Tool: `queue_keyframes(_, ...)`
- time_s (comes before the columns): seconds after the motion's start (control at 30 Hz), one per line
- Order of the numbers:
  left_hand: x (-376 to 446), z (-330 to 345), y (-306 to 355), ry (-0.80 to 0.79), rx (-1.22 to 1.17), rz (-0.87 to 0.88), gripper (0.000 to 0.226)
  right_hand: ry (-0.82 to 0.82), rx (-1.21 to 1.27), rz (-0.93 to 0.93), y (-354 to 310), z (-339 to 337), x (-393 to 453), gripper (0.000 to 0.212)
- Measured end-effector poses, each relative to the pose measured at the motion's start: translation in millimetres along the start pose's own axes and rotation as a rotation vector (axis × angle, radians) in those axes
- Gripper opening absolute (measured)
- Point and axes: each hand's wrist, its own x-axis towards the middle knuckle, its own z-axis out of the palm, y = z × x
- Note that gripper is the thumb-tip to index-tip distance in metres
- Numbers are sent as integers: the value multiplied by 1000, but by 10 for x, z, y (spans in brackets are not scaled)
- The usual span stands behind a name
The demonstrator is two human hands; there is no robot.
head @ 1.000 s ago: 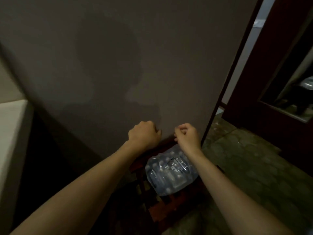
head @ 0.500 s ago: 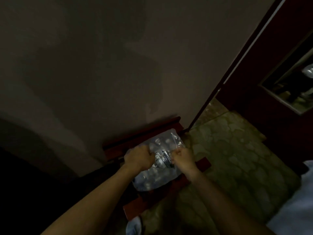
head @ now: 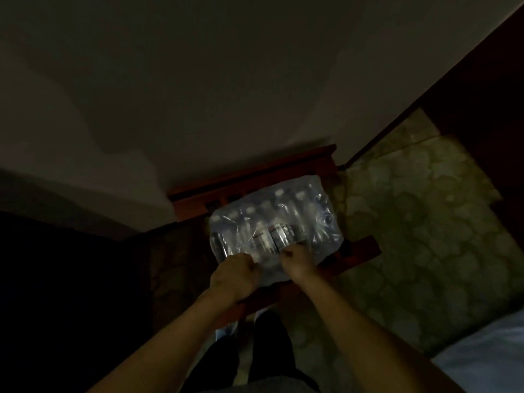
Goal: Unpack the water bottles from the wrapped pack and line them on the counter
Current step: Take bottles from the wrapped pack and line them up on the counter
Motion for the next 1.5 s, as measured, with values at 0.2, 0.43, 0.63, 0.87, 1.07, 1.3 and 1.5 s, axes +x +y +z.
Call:
queue_keyframes(0.2,258,272,-90,19,-67,-22,24,50,-77,18,130,82,567,33)
queue_keyframes(0.43,586,464,80,24,-250,9,21,-78,-216,114,249,213,1083,50)
queue_keyframes(0.63,713,537,140,50,-331,-25,21,-49,-284,149,277,209,1237,26)
queue_keyframes(0.87,820,541,78,69,-379,-68,21,48,-368,146,261,266,1237,34)
queue_keyframes(1.07,845,474,189,107,-311,-32,22,41,-271,78,227,164,1049,32)
queue_keyframes(1.3,952,439,301,158,-88,-2,32,-15,26,124,83,-64,770,43)
queue_keyframes(1.5,1005,455,293,91,2,-17,31,-119,255,287,143,-253,578,45)
